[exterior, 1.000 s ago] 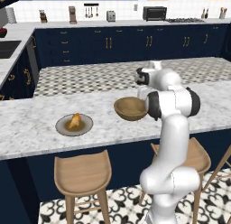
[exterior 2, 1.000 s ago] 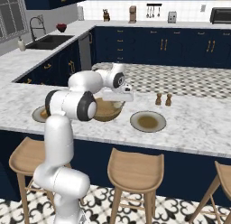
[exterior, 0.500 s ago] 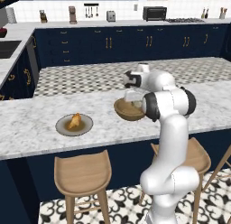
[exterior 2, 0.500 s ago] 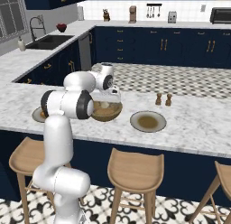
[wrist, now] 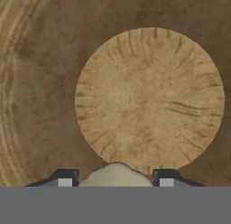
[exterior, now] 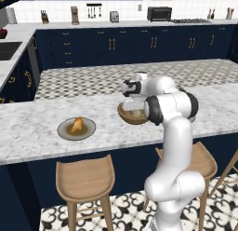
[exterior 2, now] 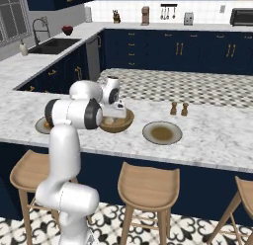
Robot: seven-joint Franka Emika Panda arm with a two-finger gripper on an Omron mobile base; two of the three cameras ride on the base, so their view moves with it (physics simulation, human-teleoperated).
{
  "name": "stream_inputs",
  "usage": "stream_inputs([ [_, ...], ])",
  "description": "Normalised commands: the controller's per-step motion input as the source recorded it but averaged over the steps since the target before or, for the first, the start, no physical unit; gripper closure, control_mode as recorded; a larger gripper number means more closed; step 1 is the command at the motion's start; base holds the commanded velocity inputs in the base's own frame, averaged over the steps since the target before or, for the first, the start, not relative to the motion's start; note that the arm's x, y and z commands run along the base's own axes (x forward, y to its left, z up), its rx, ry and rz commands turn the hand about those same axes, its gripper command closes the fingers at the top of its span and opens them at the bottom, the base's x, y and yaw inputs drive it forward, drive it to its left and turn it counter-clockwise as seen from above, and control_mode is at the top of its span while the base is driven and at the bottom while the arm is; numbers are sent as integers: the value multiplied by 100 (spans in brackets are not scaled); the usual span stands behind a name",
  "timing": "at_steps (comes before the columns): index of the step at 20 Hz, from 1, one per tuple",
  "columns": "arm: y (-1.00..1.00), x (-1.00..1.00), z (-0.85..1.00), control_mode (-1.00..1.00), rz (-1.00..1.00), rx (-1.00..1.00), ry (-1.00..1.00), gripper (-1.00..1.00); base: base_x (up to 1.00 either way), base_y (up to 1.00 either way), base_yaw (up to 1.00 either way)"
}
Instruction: Pick the chicken drumstick and garlic from their plates and place them in the bowl. Then put the bowl in the fridge.
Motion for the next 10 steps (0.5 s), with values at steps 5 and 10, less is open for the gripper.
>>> stream_inputs([
  [5, 1, -3, -7, -100, 0, 0, 0, -100, 0, 0, 0],
  [10, 0, -20, 36, -100, 2, 0, -1, -100, 0, 0, 0],
])
